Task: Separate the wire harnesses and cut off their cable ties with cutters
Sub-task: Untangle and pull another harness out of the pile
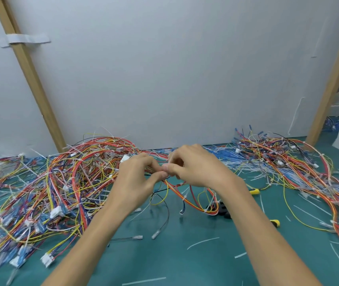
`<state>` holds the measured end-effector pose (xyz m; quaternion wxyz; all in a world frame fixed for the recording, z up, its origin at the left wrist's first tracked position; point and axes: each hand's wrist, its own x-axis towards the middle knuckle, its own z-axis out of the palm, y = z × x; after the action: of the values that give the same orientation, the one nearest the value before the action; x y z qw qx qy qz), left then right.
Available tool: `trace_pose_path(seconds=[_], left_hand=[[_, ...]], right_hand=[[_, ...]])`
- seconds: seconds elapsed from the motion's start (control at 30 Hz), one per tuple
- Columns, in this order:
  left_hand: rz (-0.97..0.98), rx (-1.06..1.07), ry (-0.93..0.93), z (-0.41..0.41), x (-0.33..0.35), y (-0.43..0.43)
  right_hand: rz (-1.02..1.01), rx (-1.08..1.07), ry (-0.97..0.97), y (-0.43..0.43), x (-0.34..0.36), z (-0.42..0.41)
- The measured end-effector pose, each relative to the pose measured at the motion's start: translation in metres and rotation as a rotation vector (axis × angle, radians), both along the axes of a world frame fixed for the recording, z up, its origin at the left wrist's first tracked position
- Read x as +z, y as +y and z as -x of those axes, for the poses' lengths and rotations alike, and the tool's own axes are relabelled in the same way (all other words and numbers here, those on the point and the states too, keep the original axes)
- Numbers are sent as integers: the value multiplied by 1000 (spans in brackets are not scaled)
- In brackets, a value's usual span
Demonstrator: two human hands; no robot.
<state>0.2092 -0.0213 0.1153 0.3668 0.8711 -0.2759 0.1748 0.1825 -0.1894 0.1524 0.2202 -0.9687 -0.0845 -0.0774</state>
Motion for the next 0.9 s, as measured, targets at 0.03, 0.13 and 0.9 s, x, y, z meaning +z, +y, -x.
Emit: trace_pose_path(seconds=[0.03,0.13,0.9], left_hand=[[4,1,-5,0,0,0],[27,4,6,0,0,-1],[320,139,-303,8,43,18]], right_hand=[[28,12,-14,0,-1,0],[42,31,-73,2,0,-2],[-681,93,-116,-15,13,1]])
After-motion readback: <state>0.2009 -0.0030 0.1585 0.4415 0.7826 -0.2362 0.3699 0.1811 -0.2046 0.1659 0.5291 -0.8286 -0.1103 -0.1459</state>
